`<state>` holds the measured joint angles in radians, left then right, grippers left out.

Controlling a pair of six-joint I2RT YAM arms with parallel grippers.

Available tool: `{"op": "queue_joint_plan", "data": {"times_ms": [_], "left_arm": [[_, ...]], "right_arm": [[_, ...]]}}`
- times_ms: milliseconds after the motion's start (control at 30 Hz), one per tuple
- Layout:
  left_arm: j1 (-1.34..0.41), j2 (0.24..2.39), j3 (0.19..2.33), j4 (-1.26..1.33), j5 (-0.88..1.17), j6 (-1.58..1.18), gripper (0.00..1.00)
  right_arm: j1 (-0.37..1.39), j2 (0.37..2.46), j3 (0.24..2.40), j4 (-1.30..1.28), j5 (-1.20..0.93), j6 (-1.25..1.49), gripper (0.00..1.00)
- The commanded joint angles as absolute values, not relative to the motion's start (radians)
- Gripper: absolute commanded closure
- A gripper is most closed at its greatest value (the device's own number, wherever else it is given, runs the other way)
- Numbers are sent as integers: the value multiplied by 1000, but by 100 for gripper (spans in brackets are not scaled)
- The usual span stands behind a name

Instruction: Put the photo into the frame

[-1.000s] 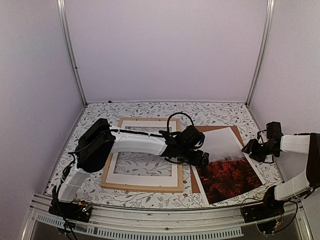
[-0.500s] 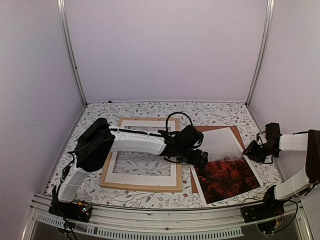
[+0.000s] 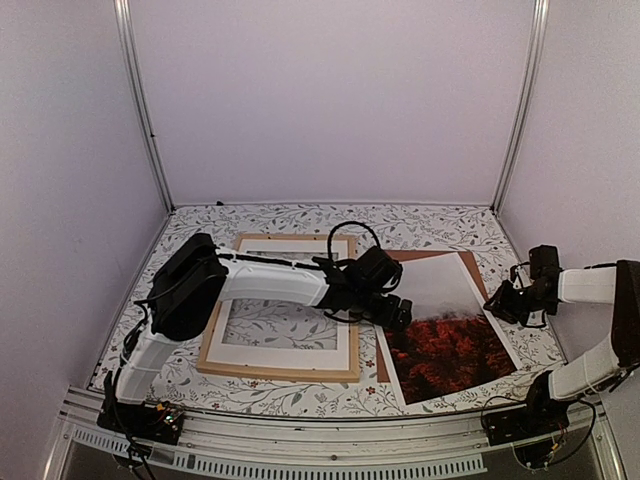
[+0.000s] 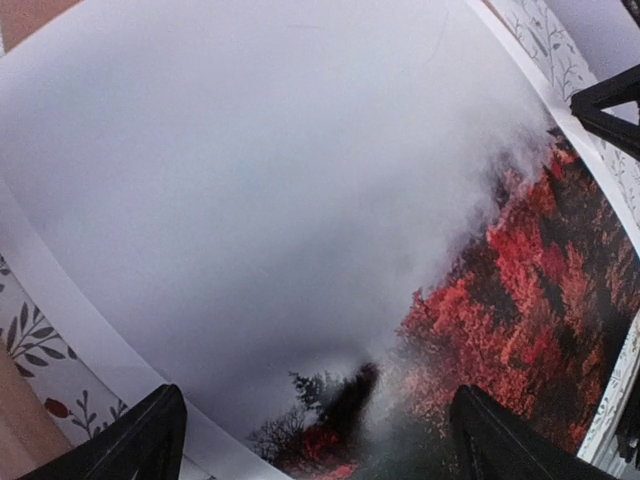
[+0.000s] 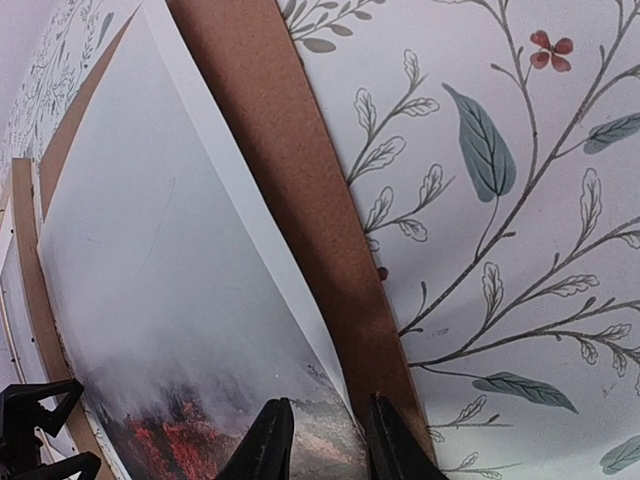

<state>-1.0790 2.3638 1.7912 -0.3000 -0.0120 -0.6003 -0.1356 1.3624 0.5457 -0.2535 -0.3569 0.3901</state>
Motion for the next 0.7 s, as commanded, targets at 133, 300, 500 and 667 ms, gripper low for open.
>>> {"op": "queue_joint_plan", "data": {"times_ms": [133, 300, 500, 667], "left_arm": [[-1022, 2365, 1752, -385, -66, -621, 5], [-1010, 2359, 1749, -385, -75, -621, 5], [-1003, 2353, 1744, -381, -73, -621, 5], [-1002, 2355, 1742, -379, -68, -622, 5]], "right_arm": [[-118, 1368, 520, -224, -410, 397, 72], [-111, 1397, 519, -201, -415, 396, 74], [-102, 1441, 523, -183, -434, 385, 81], [-99, 1445, 525, -180, -453, 373, 90]]}}
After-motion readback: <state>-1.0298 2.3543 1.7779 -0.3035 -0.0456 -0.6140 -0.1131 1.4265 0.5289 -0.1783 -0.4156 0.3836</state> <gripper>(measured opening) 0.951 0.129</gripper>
